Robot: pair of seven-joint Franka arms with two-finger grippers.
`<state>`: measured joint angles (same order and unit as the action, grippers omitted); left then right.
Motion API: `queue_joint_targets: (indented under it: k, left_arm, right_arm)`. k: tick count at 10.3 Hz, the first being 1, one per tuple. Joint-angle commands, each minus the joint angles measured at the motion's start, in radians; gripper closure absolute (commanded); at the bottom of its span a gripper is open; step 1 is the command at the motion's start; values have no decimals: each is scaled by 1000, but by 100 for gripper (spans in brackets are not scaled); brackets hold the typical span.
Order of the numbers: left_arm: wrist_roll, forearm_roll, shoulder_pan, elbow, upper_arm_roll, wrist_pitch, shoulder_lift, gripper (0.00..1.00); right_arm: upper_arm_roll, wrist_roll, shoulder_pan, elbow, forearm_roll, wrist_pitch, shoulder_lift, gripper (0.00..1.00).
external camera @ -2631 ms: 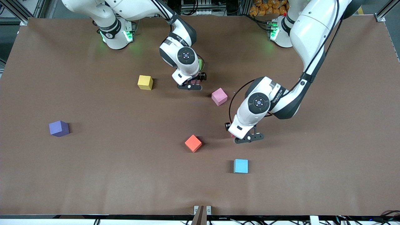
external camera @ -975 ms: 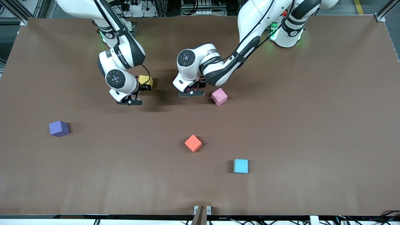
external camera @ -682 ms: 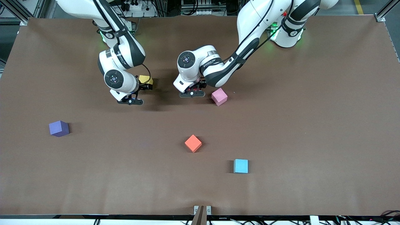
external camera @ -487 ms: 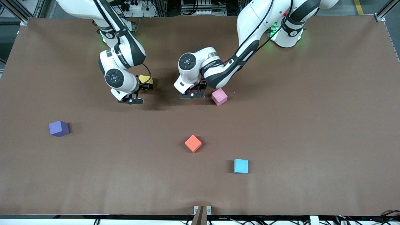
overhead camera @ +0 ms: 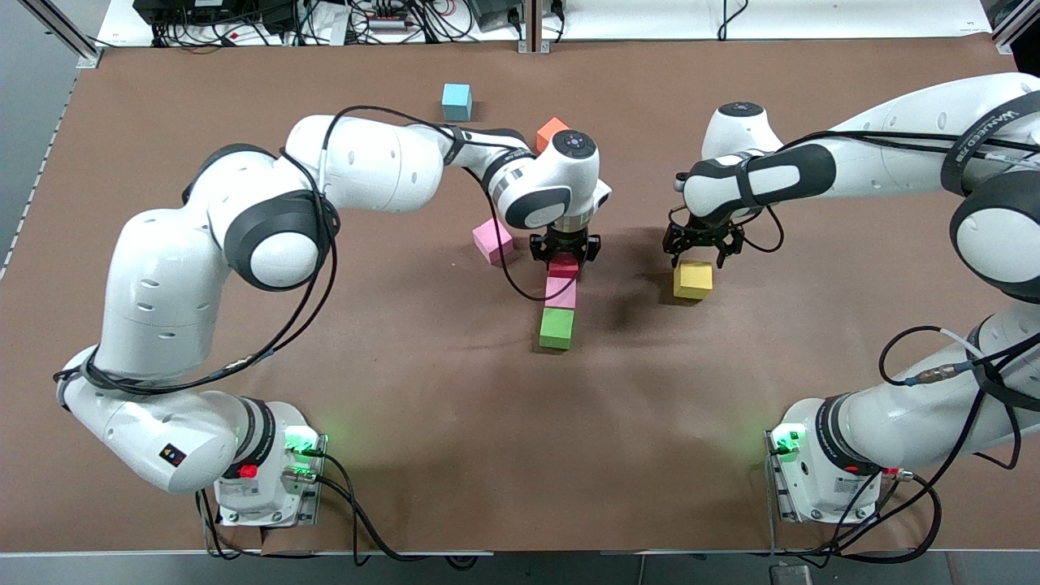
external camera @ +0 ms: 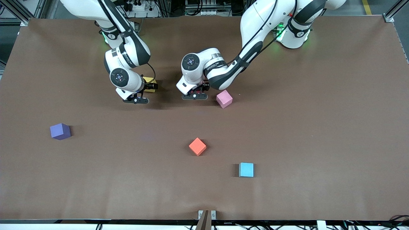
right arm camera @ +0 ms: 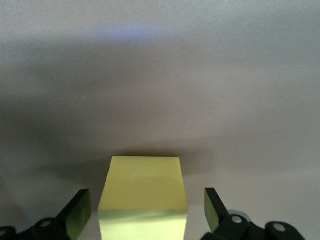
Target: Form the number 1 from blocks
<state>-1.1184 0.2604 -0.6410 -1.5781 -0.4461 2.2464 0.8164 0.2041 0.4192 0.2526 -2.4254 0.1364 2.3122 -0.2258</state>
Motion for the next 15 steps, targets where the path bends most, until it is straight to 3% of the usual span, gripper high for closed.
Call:
queue_joint_targets:
  k: [1, 2, 4, 5, 7, 9, 11, 15]
  left_arm:
    - [9, 14, -17, 6, 1, 9, 7, 100]
    - [14, 14, -19, 4, 1, 7, 7, 94]
    - [3, 19, -25, 4, 1, 4, 7, 0]
    - [0, 19, -28, 6, 1, 1, 3, 0]
    - [-11, 19, -23, 13, 1, -28, -13, 0]
    - [-44, 25, -9, 15, 12, -68, -66, 0]
    - [-92, 25, 13, 9, 55, -118, -124, 0]
    - [-95, 36, 185, -25, 56, -221, -181, 0]
  right_arm:
    - [14, -19, 2, -17, 31, 30, -9, 0]
    - [14, -19, 2, -17, 31, 32, -16, 15]
    - [14, -19, 2, -15, 31, 29, -17, 83]
    - [14, -19, 2, -12, 31, 23, -15, 100]
    - [14, -17, 1, 24, 32, 6, -6, 100]
    - [12, -4, -3, 145, 38, -110, -6, 100]
    - [8, -3, -1, 235, 69, -139, -13, 100]
    - [-2, 171, 98, 478, 66, -134, -160, 100]
